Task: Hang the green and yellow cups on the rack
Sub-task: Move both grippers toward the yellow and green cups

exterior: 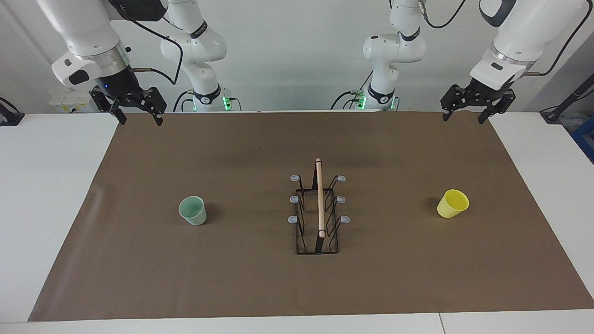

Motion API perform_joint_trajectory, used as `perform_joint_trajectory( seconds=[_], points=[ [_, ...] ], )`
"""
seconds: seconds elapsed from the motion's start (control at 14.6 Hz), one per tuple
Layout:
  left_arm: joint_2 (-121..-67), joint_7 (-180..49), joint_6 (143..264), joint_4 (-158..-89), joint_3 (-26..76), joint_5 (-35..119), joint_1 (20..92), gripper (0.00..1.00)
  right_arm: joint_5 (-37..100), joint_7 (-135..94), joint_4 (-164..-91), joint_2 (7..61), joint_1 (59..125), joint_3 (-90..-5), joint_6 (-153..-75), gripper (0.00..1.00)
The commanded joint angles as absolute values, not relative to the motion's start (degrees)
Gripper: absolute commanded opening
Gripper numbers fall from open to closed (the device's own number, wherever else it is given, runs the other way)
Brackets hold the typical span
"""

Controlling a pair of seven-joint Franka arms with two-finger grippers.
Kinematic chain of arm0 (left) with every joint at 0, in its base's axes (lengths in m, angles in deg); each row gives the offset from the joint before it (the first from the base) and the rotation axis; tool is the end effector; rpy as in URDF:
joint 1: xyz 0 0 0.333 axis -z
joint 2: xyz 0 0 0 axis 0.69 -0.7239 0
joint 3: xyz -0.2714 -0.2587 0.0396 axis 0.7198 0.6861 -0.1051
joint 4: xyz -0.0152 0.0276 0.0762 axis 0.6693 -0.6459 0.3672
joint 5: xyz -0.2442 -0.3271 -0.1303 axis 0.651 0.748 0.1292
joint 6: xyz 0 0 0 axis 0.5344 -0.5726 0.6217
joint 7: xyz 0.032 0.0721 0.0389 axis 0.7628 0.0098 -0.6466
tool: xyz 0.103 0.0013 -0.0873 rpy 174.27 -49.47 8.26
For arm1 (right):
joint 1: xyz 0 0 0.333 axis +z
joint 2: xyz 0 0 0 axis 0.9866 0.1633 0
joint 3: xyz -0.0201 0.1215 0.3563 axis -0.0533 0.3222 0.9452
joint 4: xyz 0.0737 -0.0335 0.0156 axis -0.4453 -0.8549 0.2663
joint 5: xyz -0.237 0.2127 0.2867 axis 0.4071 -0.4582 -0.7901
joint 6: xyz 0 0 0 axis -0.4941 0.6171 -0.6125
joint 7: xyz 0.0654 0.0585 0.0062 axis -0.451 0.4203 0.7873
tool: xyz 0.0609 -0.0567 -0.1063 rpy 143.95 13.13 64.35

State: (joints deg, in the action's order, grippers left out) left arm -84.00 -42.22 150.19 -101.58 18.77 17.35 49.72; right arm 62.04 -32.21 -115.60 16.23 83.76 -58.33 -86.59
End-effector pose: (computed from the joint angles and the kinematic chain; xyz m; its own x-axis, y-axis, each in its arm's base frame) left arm 0.5805 -0.0330 0.6752 0.9820 -0.1856 -0.0356 -0.1854 -0.9826 0.0091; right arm 0.5727 -0.0068 0.6686 0.9968 -0.0793 0.0134 -0.0793 -0.9968 -0.0022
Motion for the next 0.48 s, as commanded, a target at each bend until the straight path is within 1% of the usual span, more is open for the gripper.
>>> perform_joint_trajectory(
  seconds=[0.0,0.41],
  points=[
    [-82.3,-42.77,150.31,-103.51,18.68,17.71,49.87,1.0,62.19,-32.77,-115.65,16.25,83.59,-58.23,-86.94,1.0],
    [-82.21,-42.94,150.4,-103.42,18.94,17.8,50.13,1.0,62.1,-32.68,-115.65,16.08,83.16,-58.32,-86.94,1.0]
  ],
)
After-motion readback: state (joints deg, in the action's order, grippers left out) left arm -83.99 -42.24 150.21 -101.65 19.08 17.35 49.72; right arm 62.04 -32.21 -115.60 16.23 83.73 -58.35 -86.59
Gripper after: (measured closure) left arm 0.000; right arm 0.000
